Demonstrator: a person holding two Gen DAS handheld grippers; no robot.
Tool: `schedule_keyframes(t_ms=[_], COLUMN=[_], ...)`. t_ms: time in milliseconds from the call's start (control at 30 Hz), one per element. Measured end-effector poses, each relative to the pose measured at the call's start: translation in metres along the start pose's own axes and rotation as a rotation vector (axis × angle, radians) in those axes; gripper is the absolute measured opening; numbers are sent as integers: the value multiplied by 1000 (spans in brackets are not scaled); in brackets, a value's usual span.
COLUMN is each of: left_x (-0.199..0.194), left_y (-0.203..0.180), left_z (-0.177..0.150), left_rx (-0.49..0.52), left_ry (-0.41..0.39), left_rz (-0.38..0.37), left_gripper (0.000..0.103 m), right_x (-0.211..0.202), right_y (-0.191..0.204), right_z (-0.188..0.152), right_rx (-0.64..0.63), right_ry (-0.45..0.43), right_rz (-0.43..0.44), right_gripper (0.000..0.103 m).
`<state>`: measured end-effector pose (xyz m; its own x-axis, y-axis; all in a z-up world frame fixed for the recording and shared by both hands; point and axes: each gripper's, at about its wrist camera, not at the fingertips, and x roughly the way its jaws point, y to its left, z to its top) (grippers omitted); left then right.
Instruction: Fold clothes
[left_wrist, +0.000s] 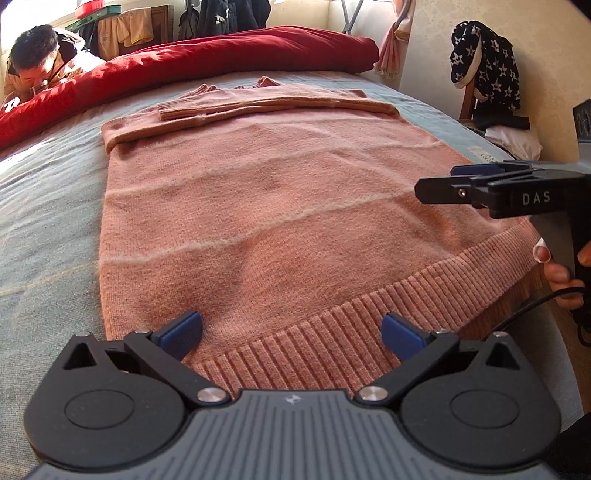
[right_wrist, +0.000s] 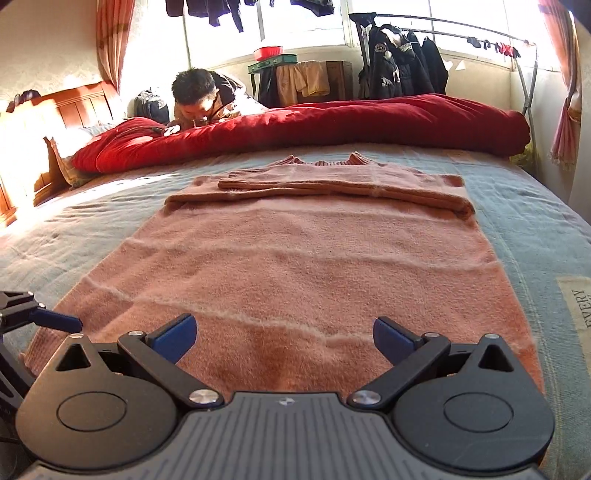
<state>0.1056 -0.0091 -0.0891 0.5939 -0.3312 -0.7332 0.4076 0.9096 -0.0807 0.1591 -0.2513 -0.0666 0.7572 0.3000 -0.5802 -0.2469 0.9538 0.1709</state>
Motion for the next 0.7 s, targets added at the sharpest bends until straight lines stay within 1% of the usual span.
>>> schedule_keyframes(t_ms=[67,100,200,233,300,367,433,500,533,600,633,700], left_x=[0,0,0,0,1,1,-1,-3,-4,-6,-6,-9], left_y=[1,1,0,0,-2,-4,-6,-5,-5,-4,-4,-4], left_z=[-1,-2,-2,-1,0,2,2,0,-1,-4,-6,-7], left_rx=[-8,-7,-9,-11,-8,-3,-7,-16,-19,-13,-6,0], left_ry=[-7,-8,-9,-9,-6,-4,-9,-12,-11,-7,-4,-2], left_rz=[-2,-1,3,5,12,20,27,21,16,15,18,17], left_gripper=[102,102,102,102,102,102,102,102,102,102,102,102], right_x=[15,16,5,-1,-15,-28,-35,-34,-33,-36,-40,-44], right_y=[-5,-4,2,5,3,-10,-30,-52,-62,-76,-78,-77], right_z=[-4,-9,-27,-30,-30,-25,-21,-23,-28,-39,-44,-49], right_rx=[69,77,35,12,11,64,133,210,246,293,291,280], right_ry=[74,84,69,78,71,31,0,23,38,43,25,21], right_rz=[30,33,17,12,13,0,-37,-103,-120,-116,-100,-97], right_gripper=[103,103,103,103,103,103,103,103,103,103,103,103])
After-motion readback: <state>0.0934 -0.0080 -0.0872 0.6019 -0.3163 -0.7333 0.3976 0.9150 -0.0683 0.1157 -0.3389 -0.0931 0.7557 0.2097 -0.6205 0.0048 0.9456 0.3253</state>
